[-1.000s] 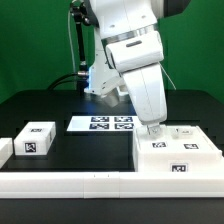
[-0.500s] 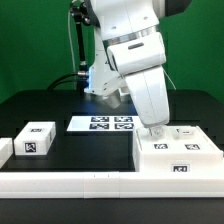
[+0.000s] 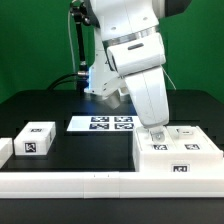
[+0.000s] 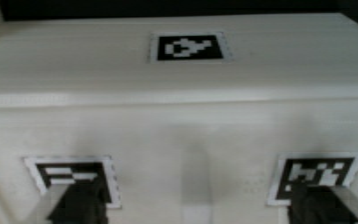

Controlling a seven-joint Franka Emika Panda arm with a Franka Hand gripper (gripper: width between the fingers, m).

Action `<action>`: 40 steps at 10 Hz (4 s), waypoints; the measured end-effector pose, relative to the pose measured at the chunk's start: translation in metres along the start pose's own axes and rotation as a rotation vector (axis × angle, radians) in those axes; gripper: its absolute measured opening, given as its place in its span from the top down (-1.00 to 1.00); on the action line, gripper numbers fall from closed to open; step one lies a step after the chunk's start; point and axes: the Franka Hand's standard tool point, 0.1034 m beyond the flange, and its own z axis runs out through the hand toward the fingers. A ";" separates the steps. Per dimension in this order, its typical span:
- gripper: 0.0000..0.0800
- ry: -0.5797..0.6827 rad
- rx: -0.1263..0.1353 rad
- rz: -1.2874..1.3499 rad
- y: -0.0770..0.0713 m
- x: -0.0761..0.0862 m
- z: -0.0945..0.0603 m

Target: Assemble cabinet

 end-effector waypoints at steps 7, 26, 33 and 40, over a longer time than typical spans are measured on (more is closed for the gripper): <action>-0.62 -0.001 0.000 0.002 -0.001 0.000 0.000; -0.62 0.027 -0.142 1.467 -0.072 0.047 -0.032; -0.62 -0.037 -0.156 1.536 -0.092 0.060 -0.013; -0.62 -0.035 -0.168 1.477 -0.102 0.027 -0.001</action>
Offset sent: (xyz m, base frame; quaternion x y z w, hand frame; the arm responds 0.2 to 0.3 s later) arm 0.0000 0.0000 0.0000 0.0000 0.0000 0.0000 1.0000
